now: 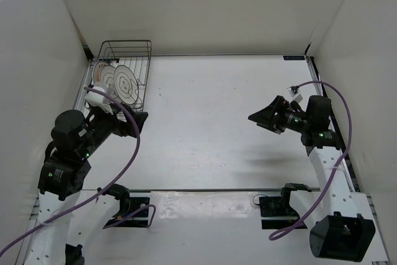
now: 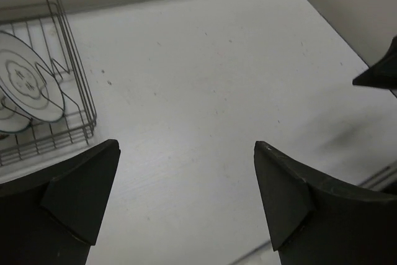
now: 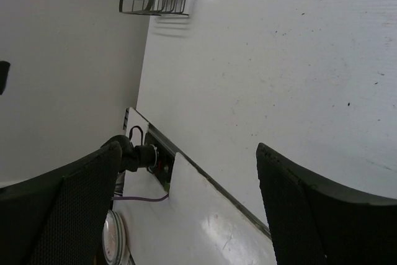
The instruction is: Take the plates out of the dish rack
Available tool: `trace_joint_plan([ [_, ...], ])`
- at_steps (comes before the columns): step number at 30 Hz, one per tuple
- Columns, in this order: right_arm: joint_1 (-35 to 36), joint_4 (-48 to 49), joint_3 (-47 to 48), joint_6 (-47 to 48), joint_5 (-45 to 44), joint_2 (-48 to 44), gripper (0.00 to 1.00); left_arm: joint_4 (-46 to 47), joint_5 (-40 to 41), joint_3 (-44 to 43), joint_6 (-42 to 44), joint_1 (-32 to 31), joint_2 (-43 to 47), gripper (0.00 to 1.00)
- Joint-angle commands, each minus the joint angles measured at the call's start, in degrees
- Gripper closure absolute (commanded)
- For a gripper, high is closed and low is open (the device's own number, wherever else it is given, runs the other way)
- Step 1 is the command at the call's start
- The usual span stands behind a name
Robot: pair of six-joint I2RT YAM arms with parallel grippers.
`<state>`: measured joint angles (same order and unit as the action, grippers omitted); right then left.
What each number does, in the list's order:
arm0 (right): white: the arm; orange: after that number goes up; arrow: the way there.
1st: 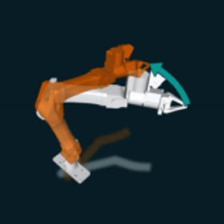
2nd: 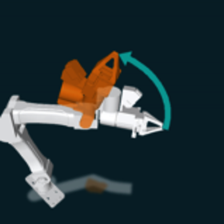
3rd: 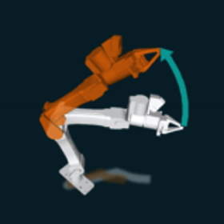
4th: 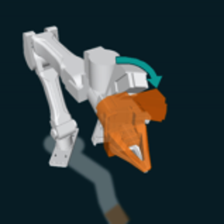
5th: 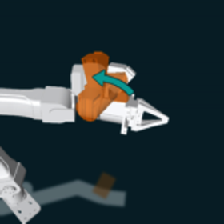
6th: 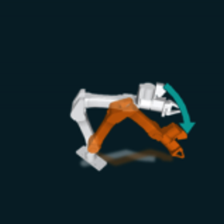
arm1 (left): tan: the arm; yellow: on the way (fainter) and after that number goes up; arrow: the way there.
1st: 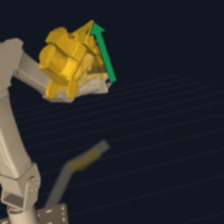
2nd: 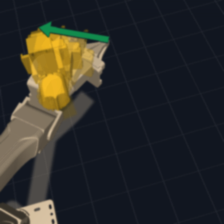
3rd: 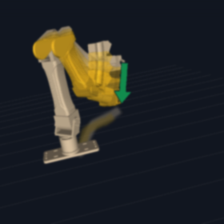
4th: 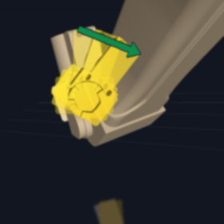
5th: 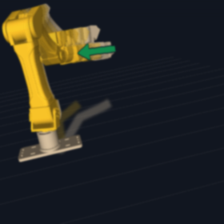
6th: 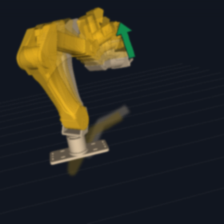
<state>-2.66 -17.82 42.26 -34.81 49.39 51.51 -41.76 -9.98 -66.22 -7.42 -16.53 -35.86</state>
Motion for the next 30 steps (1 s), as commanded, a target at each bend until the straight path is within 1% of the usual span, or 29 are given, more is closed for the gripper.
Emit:
trace_joint_plan([
  [1, -0.3, -5.2, 3.4, -0.5, 0.8, -1.6, 0.10, -18.8, -4.9, -2.4, -1.4, -0.3, -3.0, 0.00],
  [2, -0.3, -7.9, 4.7, 0.2, 1.9, -1.5, 0.10, -18.5, -3.7, -1.0, -2.1, -0.1, -2.6, 0.00],
  [3, -0.4, -9.5, 5.1, 1.2, 2.6, -1.5, 0.10, -17.9, -0.8, -0.5, -2.8, -0.3, -0.2, 0.00],
  [4, -0.4, -12.4, 5.4, 2.2, 2.8, -1.4, 0.10, -17.1, 0.7, 1.4, -6.0, -0.3, 0.9, 0.00],
  [5, -0.3, -14.1, 5.7, 2.6, 3.3, -1.9, 0.10, -16.3, 4.0, 4.0, -7.3, -0.2, 1.9, 0.00],
  [6, -0.3, -14.5, 5.5, 4.6, 5.6, -1.9, 0.10, -14.7, 6.9, 5.0, -8.6, -0.2, 4.7, 0.00],
  [8, -0.3, -18.5, 5.2, 5.4, 6.4, -2.9, 0.10, -9.7, 7.5, 9.1, -8.5, -0.2, 6.2, 0.00],
  [9, -0.4, -20.0, 5.2, 8.7, 6.8, -3.0, 0.10, -9.0, 7.6, 9.2, -7.4, -0.2, 6.7, 0.00],
  [10, -0.2, -23.2, 5.3, 9.7, 7.5, -3.2, 0.10, -9.0, 8.0, 8.8, -7.0, -0.2, 5.9, 0.00],
  [11, -0.2, -26.4, 5.4, 10.8, 7.6, -3.8, 0.10, -9.7, 9.0, 6.8, -6.6, -0.2, 3.4, 0.00],
  [12, -0.4, -28.1, 5.6, 15.5, 7.0, -3.8, 0.10, -10.8, 9.8, 3.5, -5.9, -0.2, 2.0, 0.00],
  [13, -0.2, -31.7, 6.1, 16.8, 6.2, -4.3, 0.10, -13.7, 9.7, 1.7, -5.2, -0.2, -1.4, 0.00],
  [14, -0.2, -34.8, 6.4, 17.5, 5.2, -4.4, 0.10, -14.4, 12.4, 0.2, -5.0, -0.2, -4.8, 0.00],
  [15, -0.1, -36.6, 6.4, 18.8, 4.8, -5.8, 0.10, -14.8, 14.1, -3.6, -4.8, -0.3, -6.4, 0.00],
  [16, -0.1, -37.3, 6.3, 19.0, 4.0, -6.2, 0.10, -14.3, 15.0, -4.5, -4.5, -0.2, -10.1, 0.00],
  [17, -0.2, -39.0, 6.5, 19.2, 2.4, -7.0, 0.10, -12.9, 15.9, -5.7, -3.3, -0.3, -11.4, 0.00],
  [18, -0.1, -39.2, 6.3, 19.2, 1.9, -8.9, 0.10, -11.5, 17.9, -6.6, -2.9, -0.3, -12.6, 0.00],
  [21, -0.1, -41.1, 6.3, 19.9, 1.0, -11.7, 0.10, -8.8, 19.9, -10.2, -1.9, 0.1, -19.1, 0.00],
  [22, 0.1, -41.8, 6.7, 20.1, 0.6, -12.0, 0.10, -8.5, 20.9, -12.0, -2.1, 1.0, -23.3, 0.00],
  [24, 0.0, -45.1, 7.4, 20.8, 0.4, -12.7, 0.10, -8.2, 21.0, -13.7, -3.3, 2.5, -27.2, 0.00],
  [25, 0.0, -45.9, 7.3, 20.7, 1.0, -13.0, 0.10, -8.4, 21.0, -17.2, -3.6, 3.2, -28.6, 0.00],
  [26, 0.0, -46.3, 7.0, 19.5, 2.1, -14.2, 0.10, -8.3, 21.7, -18.3, -3.7, 4.7, -32.6, 0.00],
  [27, 0.0, -46.5, 6.5, 18.9, 3.4, -15.4, 0.10, -8.1, 22.3, -20.5, -3.3, 5.3, -33.7, 0.00],
  [28, 0.1, -46.3, 6.1, 18.4, 4.2, -16.8, 0.10, -7.6, 24.1, -21.5, -3.3, 5.6, -35.0, 0.00],
  [29, 0.0, -46.2, 4.0, 16.6, 5.3, -17.5, 0.10, -6.1, 24.8, -21.9, -3.4, 7.6, -35.8, 0.00],
  [30, 0.1, -46.0, 3.1, 16.3, 5.5, -18.4, 0.10, -4.9, 24.8, -23.0, -4.6, 8.6, -39.3, 0.00],
])
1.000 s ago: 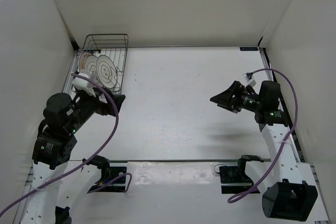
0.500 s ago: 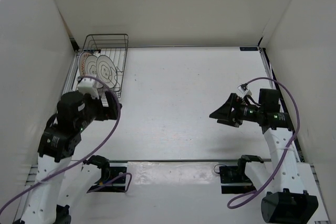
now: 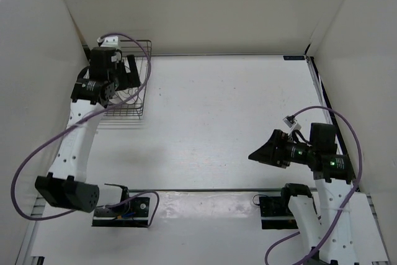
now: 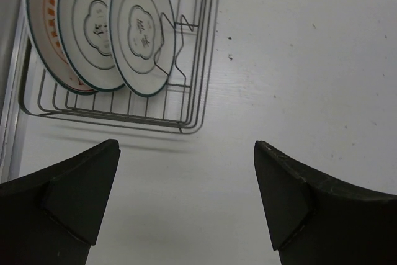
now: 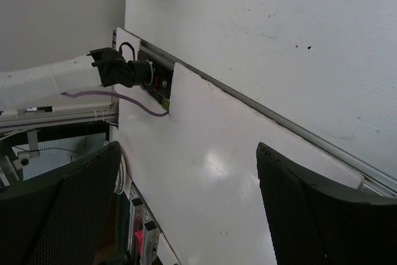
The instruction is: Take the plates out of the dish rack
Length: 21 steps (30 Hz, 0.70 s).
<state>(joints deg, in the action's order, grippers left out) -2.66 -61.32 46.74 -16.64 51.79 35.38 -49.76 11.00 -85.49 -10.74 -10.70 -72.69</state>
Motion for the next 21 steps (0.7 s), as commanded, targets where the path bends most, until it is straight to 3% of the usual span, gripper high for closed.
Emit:
trace_joint_plan([
  [1, 0.2, -2.1, -3.0, -2.2, 3.2, -4.2, 0.10, 3.5, 3.8, -5.3, -2.1, 3.8, -3.5, 0.00],
  [6, 0.3, -4.6, -6.0, -1.5, 2.3, -6.2, 0.10, 6.1, -0.7, -8.0, -6.1, 11.9, -12.2, 0.08],
  [21, 0.6, -6.1, -4.6, -0.7, 0.9, -4.6, 0.10, 7.8, -4.9, -14.3, -5.5, 15.2, -29.6, 0.11],
])
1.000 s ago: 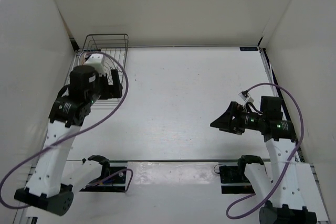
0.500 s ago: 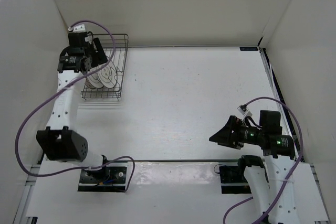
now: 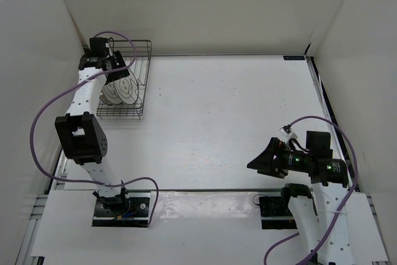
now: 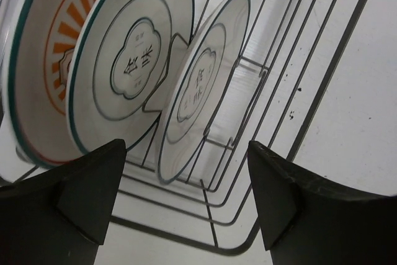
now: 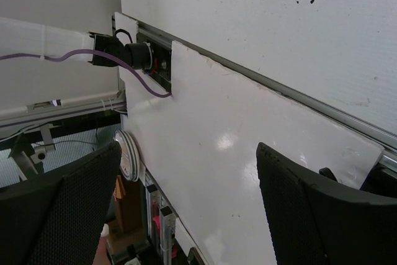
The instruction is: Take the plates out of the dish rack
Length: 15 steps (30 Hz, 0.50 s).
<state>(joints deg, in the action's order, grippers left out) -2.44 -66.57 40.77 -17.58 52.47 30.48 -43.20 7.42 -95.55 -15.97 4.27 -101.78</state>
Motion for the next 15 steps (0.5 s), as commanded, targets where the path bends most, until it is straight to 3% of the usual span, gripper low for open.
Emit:
trace_joint_plan([
  [1, 0.4, -0.8, 1.2, 0.4, 0.2, 0.4, 0.10, 0.8, -1.1, -4.8, -0.5, 0.3, -1.3, 0.11],
  [6, 0.4, -1.2, 1.5, 0.7, -0.2, 0.7, 0.10, 2.9, -0.7, -5.1, -1.4, 0.3, -4.5, 0.15],
  [9, 0.5, -1.4, 1.5, 1.0, -0.4, 0.7, 0.10, 7.1, 1.1, -0.6, -1.5, 0.5, -3.5, 0.17],
  [15, 0.3, -0.8, 0.3, 0.9, -1.0, 0.8, 0.10, 7.0, 2.7, 1.1, -0.1, 0.9, -4.7, 0.32],
])
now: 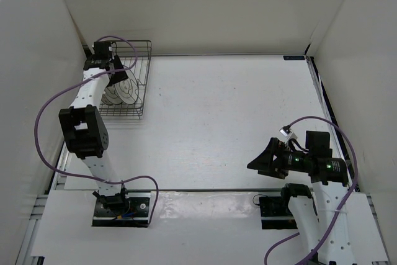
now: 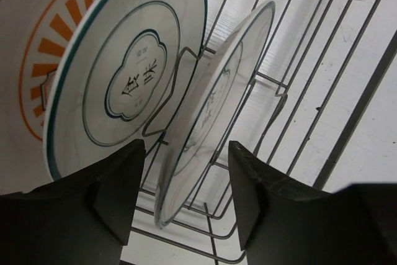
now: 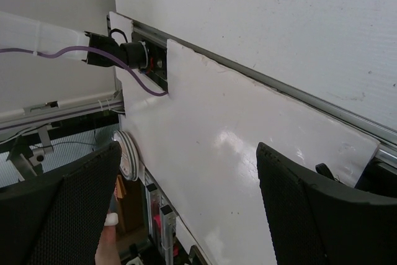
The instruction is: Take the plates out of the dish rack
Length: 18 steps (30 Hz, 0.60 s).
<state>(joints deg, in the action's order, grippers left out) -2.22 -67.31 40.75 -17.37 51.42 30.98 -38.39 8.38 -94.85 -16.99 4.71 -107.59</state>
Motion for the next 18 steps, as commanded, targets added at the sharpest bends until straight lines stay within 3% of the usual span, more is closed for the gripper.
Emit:
trace_joint_plan([
  [1, 0.2, 0.3, 0.2, 0.7, 0.3, 0.4, 0.10, 2.6, 2.1, 0.6, 0.8, 0.5, 1.2, 0.34],
  [6, 0.1, 0.2, 0.1, 0.9, 0.3, 0.7, 0.10, 2.0, 4.8, 0.0, 1.4, 0.1, 0.6, 0.53],
  [9, 0.2, 0.0, -0.4, 0.8, 0.2, 0.5, 0.10, 2.0, 6.2, -0.1, 2.0, -0.6, 0.8, 0.56],
  [18, 0.2, 0.0, -1.3, 0.8, 0.1, 0.1, 0.10, 1.0, 10.7, -2.4, 5.1, -3.4, 0.2, 0.82],
])
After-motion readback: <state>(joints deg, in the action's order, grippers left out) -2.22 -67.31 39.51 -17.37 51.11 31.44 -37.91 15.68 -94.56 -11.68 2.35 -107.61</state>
